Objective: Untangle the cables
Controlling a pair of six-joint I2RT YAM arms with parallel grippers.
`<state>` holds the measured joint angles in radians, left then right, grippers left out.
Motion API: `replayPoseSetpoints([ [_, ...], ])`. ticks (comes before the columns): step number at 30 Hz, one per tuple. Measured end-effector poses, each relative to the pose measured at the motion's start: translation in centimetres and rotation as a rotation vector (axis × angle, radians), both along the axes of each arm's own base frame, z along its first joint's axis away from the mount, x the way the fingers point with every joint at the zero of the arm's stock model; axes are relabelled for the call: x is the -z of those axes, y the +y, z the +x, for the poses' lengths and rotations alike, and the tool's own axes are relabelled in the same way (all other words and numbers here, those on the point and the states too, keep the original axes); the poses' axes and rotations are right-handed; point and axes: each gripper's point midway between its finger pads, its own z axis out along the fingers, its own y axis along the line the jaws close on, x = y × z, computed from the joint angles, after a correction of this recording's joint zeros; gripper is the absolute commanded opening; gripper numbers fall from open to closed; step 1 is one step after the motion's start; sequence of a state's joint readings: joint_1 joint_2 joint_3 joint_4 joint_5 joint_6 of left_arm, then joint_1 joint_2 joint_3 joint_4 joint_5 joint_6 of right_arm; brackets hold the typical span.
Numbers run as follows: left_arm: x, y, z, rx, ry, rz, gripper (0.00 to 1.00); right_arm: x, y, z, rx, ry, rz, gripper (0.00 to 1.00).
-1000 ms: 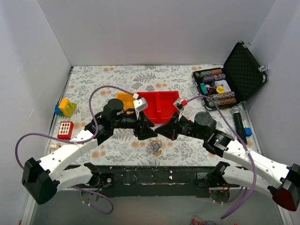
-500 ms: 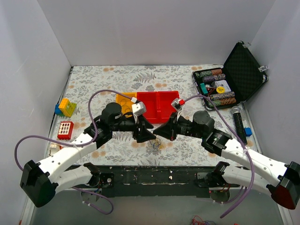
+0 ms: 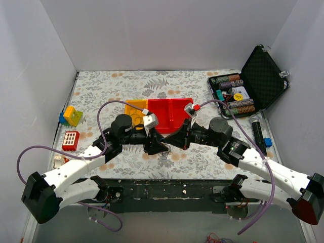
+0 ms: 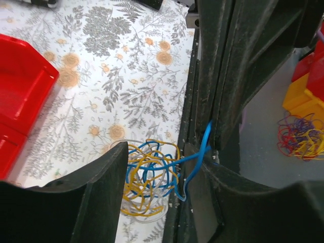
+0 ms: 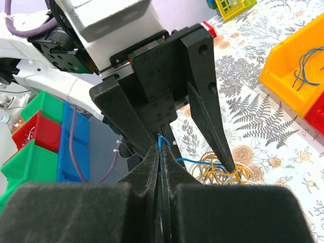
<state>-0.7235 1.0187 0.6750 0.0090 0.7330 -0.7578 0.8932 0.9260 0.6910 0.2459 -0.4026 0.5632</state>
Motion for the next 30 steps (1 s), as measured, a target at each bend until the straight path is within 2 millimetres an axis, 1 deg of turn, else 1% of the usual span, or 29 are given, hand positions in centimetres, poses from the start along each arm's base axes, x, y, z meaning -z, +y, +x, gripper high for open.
replayPoseSetpoints([
  [3, -0.5, -0.1, 0.4, -0.013, -0.019, -0.015, 0.39, 0.2, 0.3, 0.0, -0.009, 0.011, 0.0, 0.01],
  [4, -0.6, -0.2, 0.5, -0.016, -0.023, -0.02, 0.35, 0.2, 0.3, 0.0, -0.012, 0.013, -0.001, 0.01],
  [5, -0.7, -0.2, 0.5, -0.017, -0.021, -0.023, 0.3, 0.3, 0.4, 0.0, -0.013, 0.015, -0.001, 0.01],
  [7, -1.0, -0.3, 0.5, -0.02, -0.009, -0.035, 0.14, 0.3, 0.4, 0.0, -0.012, 0.016, -0.001, 0.01],
  [8, -1.1, -0.4, 0.4, -0.02, -0.002, -0.041, 0.04, 0.3, 0.4, 0.0, -0.012, 0.017, -0.001, 0.01],
  [9, -1.2, -0.4, 0.4, -0.02, 0.002, -0.046, 0.0, 0.3, 0.4, 0.1, -0.012, 0.017, -0.001, 0.01],
  [14, -1.5, -0.5, 0.3, -0.021, 0.015, -0.056, 0.0, 0.3, 0.4, 0.1, -0.007, 0.016, 0.0, 0.01],
  [15, -1.5, -0.5, 0.3, -0.022, 0.02, -0.057, 0.0, 0.3, 0.4, 0.2, -0.006, 0.016, 0.0, 0.07],
  [16, -1.6, -0.5, 0.3, -0.023, 0.025, -0.058, 0.0, 0.3, 0.4, 0.2, -0.003, 0.016, 0.0, 0.16],
  [17, -1.6, -0.5, 0.2, -0.024, 0.03, -0.06, 0.0, 0.2, 0.4, 0.2, -0.002, 0.015, 0.001, 0.32],
  [18, -1.7, -0.5, 0.2, -0.025, 0.036, -0.061, 0.0, 0.2, 0.4, 0.3, 0.003, 0.015, 0.001, 0.49],
  [20, -1.8, -0.5, 0.1, -0.028, 0.047, -0.065, 0.0, 0.3, 0.2, 0.5, 0.021, 0.015, -0.005, 0.68],
  [22, -2.0, -0.4, 0.0, -0.03, 0.054, -0.07, 0.0, 0.2, -0.3, 0.8, 0.051, 0.005, -0.02, 0.83],
  [25, -2.6, -0.4, 0.0, -0.036, 0.056, -0.081, 0.0, -0.9, -1.7, 1.2, 0.115, -0.045, -0.028, 0.86],
  [27, -3.2, -0.3, 0.2, -0.042, 0.05, -0.093, 0.0, -2.1, -3.0, 1.1, 0.157, -0.095, -0.014, 0.87],
  [30, -4.4, -0.3, 0.5, -0.049, 0.036, -0.113, 0.0, -3.0, -4.2, 0.8, 0.183, -0.142, -0.008, 0.88],
])
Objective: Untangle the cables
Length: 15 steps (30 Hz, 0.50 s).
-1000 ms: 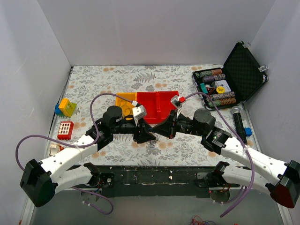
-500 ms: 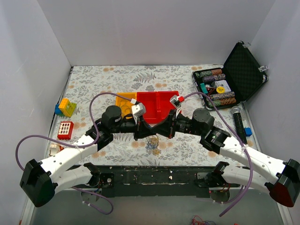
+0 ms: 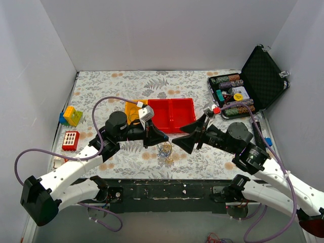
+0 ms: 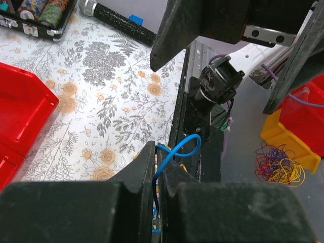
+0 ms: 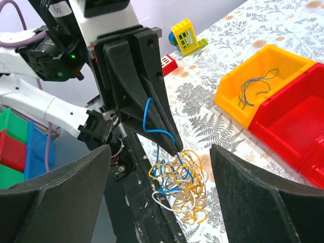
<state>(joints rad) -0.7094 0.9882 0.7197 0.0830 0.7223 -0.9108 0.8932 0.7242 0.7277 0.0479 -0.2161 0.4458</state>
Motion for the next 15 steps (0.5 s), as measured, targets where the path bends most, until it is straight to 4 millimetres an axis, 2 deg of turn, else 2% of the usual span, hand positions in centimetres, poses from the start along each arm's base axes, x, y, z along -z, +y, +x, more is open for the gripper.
replayPoseSetpoints([
  [3, -1.0, 0.0, 0.1, 0.001, -0.012, -0.016, 0.0, 0.0, -0.1, -0.1, -0.008, -0.025, -0.009, 0.88],
  [6, -1.7, -0.1, 0.0, 0.009, -0.017, -0.027, 0.0, 1.2, 0.5, 0.3, -0.018, -0.019, -0.05, 0.88],
  [10, -2.1, 0.0, -0.1, 0.013, -0.014, -0.029, 0.0, 3.6, 1.4, 1.4, -0.011, 0.01, -0.121, 0.82],
  [15, -2.8, 0.1, 0.2, 0.004, -0.012, -0.036, 0.0, 4.8, 2.0, 1.8, -0.009, 0.013, -0.158, 0.78],
])
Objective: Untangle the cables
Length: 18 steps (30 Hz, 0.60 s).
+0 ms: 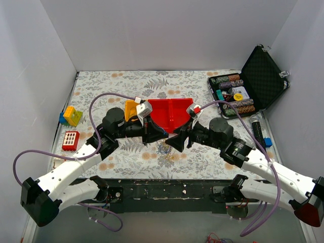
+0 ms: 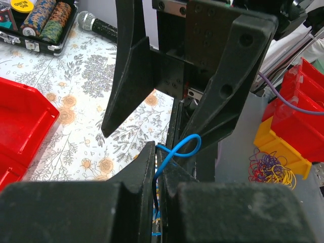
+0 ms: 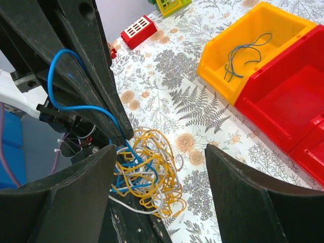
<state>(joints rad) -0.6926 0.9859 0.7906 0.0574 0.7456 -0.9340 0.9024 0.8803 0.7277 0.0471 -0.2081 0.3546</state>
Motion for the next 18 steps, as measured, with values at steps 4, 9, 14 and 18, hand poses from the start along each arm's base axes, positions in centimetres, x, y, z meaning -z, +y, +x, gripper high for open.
replayPoseSetpoints([
  [4, -0.2, 0.0, 0.1, -0.005, 0.009, -0.005, 0.0, 0.3, 0.7, -0.2, -0.015, -0.006, -0.005, 0.71],
  [9, -0.4, 0.1, 0.2, -0.013, 0.029, -0.012, 0.0, -0.1, 1.8, 0.0, -0.005, -0.022, 0.023, 0.59],
  [14, -1.0, 0.1, 0.5, -0.027, 0.055, -0.031, 0.0, 0.9, 2.9, 0.2, 0.037, -0.026, 0.036, 0.52],
  [18, -2.6, 0.1, 0.6, -0.029, 0.068, -0.06, 0.0, 3.8, 3.2, 0.5, 0.081, 0.009, 0.006, 0.5],
])
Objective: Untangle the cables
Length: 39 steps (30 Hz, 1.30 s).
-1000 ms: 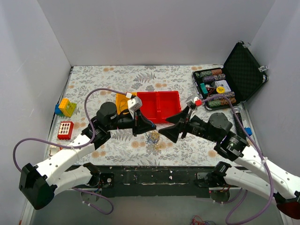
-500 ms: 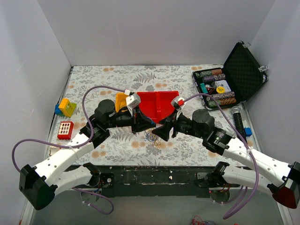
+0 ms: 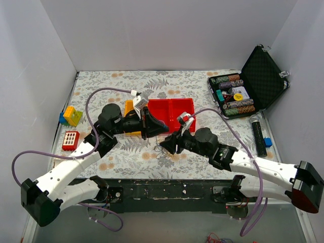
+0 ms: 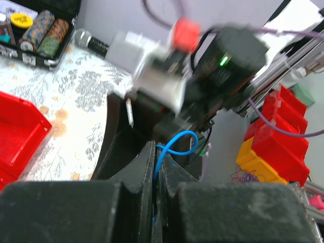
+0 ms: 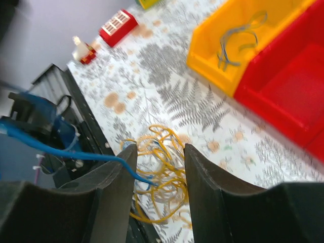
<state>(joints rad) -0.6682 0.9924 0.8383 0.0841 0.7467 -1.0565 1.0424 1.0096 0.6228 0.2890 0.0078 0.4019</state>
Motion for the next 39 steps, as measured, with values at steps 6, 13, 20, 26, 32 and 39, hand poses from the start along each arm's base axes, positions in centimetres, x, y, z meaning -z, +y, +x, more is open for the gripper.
replayPoseSetpoints([
  [6, -5.2, 0.3, 0.5, -0.015, -0.029, -0.088, 0.0, 6.3, -1.1, -0.3, 0.054, 0.092, -0.098, 0.5],
  [13, -12.1, 1.2, 0.1, -0.015, -0.108, -0.191, 0.0, 9.5, -1.7, -0.8, 0.072, 0.154, -0.139, 0.5],
  [20, -20.0, 2.2, -0.7, -0.017, -0.246, -0.282, 0.0, 15.1, -3.2, -2.8, 0.065, 0.251, -0.238, 0.5],
  [26, -25.5, 3.7, -1.1, -0.082, -0.387, -0.336, 0.0, 16.0, -3.3, -3.4, 0.06, 0.278, -0.249, 0.51],
  [32, -26.1, 5.4, 2.6, -0.324, -0.429, -0.314, 0.0, 16.0, -3.7, -3.9, 0.06, 0.286, -0.244, 0.51],
  [39, -14.8, 6.9, 10.0, -0.61, -0.354, -0.082, 0.0, 15.2, -4.3, -4.0, 0.07, 0.272, -0.225, 0.51],
])
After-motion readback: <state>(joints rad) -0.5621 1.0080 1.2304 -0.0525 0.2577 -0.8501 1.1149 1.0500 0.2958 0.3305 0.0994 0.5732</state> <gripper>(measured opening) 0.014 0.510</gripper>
